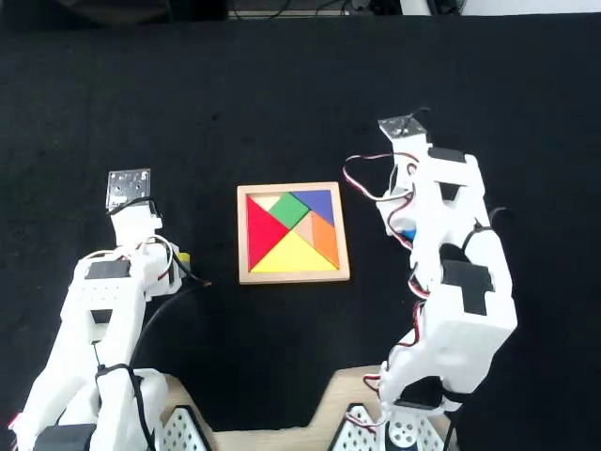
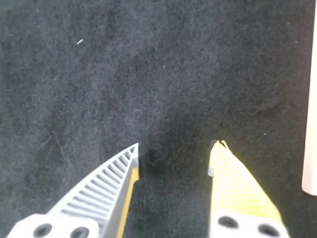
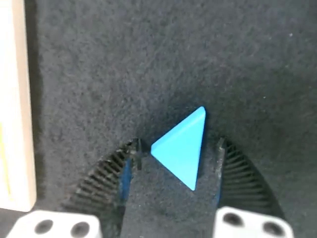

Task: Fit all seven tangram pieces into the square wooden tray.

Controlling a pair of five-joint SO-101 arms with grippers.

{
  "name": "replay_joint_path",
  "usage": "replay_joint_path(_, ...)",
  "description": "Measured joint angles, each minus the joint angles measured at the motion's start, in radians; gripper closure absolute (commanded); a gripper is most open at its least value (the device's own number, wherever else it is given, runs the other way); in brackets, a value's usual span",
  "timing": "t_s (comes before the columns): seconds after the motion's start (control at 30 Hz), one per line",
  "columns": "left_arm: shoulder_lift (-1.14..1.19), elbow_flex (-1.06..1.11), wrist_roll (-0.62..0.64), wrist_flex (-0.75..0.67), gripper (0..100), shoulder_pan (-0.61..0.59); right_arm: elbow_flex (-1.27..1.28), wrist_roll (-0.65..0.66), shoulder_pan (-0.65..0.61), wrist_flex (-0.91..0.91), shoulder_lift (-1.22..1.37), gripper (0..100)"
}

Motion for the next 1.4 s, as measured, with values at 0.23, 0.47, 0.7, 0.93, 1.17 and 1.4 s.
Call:
replay_joint_path(0.23, 0.000, 0.000, 0.000, 0.000, 77, 0.000, -0.015, 0.038, 0.000, 0.005, 0.028, 77.8)
replay_joint_path(0.47, 0.000, 0.000, 0.000, 0.000, 77, 0.000, -0.106, 0.043, 0.003, 0.029, 0.097, 83.8)
replay_joint_path(0.7, 0.000, 0.000, 0.000, 0.000, 77, 0.000, -0.112, 0.044, 0.005, 0.029, 0.098, 92.3)
replay_joint_path(0.93, 0.000, 0.000, 0.000, 0.000, 77, 0.000, -0.135, 0.044, 0.006, 0.021, 0.112, 98.5)
replay_joint_path(1.17, 0.000, 0.000, 0.000, 0.000, 77, 0.000, -0.135, 0.044, 0.006, 0.020, 0.112, 98.7)
replay_joint_path(1.4, 0.000, 0.000, 0.000, -0.002, 77, 0.000, -0.124, 0.198, -0.017, 0.075, -0.025, 98.8)
